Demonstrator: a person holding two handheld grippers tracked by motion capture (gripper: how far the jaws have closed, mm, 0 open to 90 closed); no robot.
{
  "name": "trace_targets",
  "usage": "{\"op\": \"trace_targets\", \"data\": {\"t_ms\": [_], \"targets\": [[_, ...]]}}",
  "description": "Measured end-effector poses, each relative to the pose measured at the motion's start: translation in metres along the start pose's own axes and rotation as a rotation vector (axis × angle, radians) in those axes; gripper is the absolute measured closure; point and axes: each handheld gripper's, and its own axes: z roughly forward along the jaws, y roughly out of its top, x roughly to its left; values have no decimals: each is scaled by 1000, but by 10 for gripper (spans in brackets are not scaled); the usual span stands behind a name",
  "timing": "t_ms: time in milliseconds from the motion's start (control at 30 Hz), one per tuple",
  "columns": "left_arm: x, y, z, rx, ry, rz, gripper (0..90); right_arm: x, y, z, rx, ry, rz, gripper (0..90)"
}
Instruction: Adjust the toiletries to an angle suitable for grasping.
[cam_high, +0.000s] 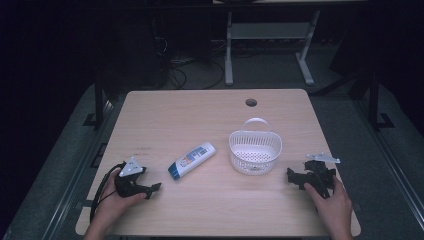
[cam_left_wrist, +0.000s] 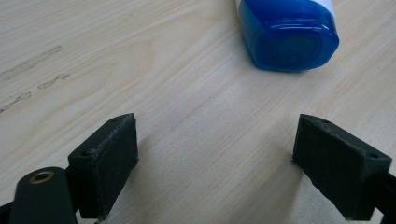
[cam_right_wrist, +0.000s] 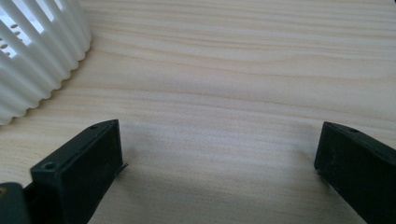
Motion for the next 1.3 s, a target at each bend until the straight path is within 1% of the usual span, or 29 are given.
{"op": "trace_targets", "data": {"t_ms": [333,400,433,500,567,600,667,733,767,833,867,900,933,967,1000,1033,1067,1100,1200,1300], "targets": [[0,0,0,-1,0,-4,144,0,0,0,1,0,1,4],[0,0,-1,0,-2,3,147,0,0,0,1,0,0,4],[-1,0,-2,-2,-5,3,165,0,0,0,1,0,-2,4],[-1,0,-4,3,-7,-4,230,0,0,0,1,0,-2,4],[-1,1,-4,6,-8,-5,248,0,0,0,1,0,-2,4],[-1,2,-6,9,-17,-6,336,0,0,0,1,0,-4,4],[0,3,-7,14,-21,-14,398,0,0,0,1,0,-4,4],[1,4,-8,10,-24,-11,470,0,0,0,1,0,-4,4],[1,5,-10,11,-30,-19,504,0,0,0,1,0,-3,4],[2,6,-11,8,-33,-22,614,0,0,0,1,0,-4,4],[2,8,-12,8,-37,-31,680,0,0,0,1,0,-3,4],[3,10,-13,9,-45,-42,713,0,0,0,1,0,-3,4],[3,10,-13,9,-45,-42,760,0,0,0,1,0,-4,4],[5,13,-14,4,-46,-65,810,0,0,0,1,0,-3,4],[6,14,-15,4,-49,-67,853,0,0,0,1,0,-3,4],[6,16,-16,-1,-66,-82,893,0,0,0,1,0,-3,4],[6,17,-16,-4,-80,-92,900,0,0,0,1,1,-4,4],[6,19,-16,-4,-92,-91,900,0,0,0,1,1,-4,4],[6,25,-13,-7,-107,-103,900,0,0,0,1,1,-4,4],[6,32,-11,-15,-107,-108,900,0,0,-1,2,1,-4,4]]}}
